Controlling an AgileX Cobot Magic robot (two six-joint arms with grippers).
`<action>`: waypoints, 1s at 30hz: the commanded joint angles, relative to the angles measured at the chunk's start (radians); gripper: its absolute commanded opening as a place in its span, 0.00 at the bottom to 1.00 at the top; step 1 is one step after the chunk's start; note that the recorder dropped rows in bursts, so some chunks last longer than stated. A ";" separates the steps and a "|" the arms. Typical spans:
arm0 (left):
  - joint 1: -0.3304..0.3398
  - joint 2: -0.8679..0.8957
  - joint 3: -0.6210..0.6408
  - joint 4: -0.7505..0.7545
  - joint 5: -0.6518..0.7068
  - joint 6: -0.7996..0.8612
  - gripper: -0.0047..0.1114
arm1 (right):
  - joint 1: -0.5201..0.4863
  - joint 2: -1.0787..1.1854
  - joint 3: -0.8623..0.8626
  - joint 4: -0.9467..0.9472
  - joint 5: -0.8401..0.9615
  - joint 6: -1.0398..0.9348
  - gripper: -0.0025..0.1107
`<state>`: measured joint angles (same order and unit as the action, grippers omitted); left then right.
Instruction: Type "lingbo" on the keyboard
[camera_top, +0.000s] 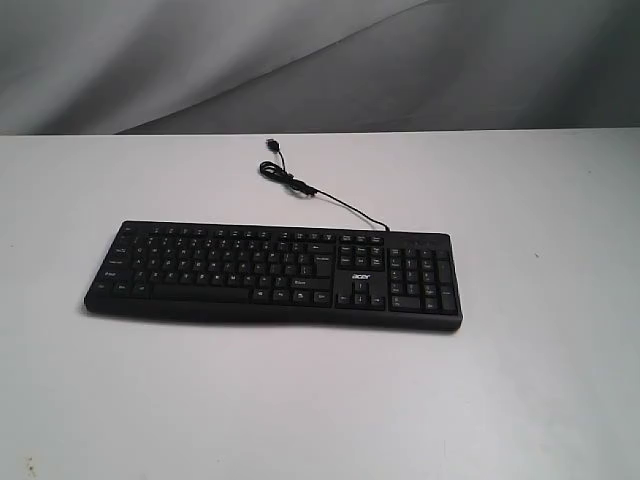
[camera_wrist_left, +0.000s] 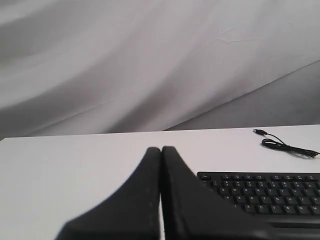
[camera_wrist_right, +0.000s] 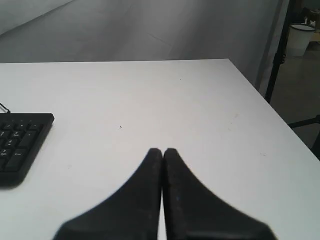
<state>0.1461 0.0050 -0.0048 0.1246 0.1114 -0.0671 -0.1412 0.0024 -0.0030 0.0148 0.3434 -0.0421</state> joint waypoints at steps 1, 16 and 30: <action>-0.007 -0.005 0.005 0.000 -0.010 -0.002 0.04 | -0.008 -0.002 0.003 0.003 -0.002 -0.002 0.02; -0.007 -0.005 0.005 0.000 -0.010 -0.002 0.04 | -0.008 -0.002 0.003 -0.022 -0.445 -0.006 0.02; -0.007 -0.005 0.005 0.000 -0.010 -0.002 0.04 | -0.008 0.159 -0.216 -0.325 -0.771 0.692 0.02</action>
<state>0.1461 0.0050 -0.0048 0.1246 0.1114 -0.0671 -0.1412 0.0532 -0.1203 -0.1673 -0.5364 0.5029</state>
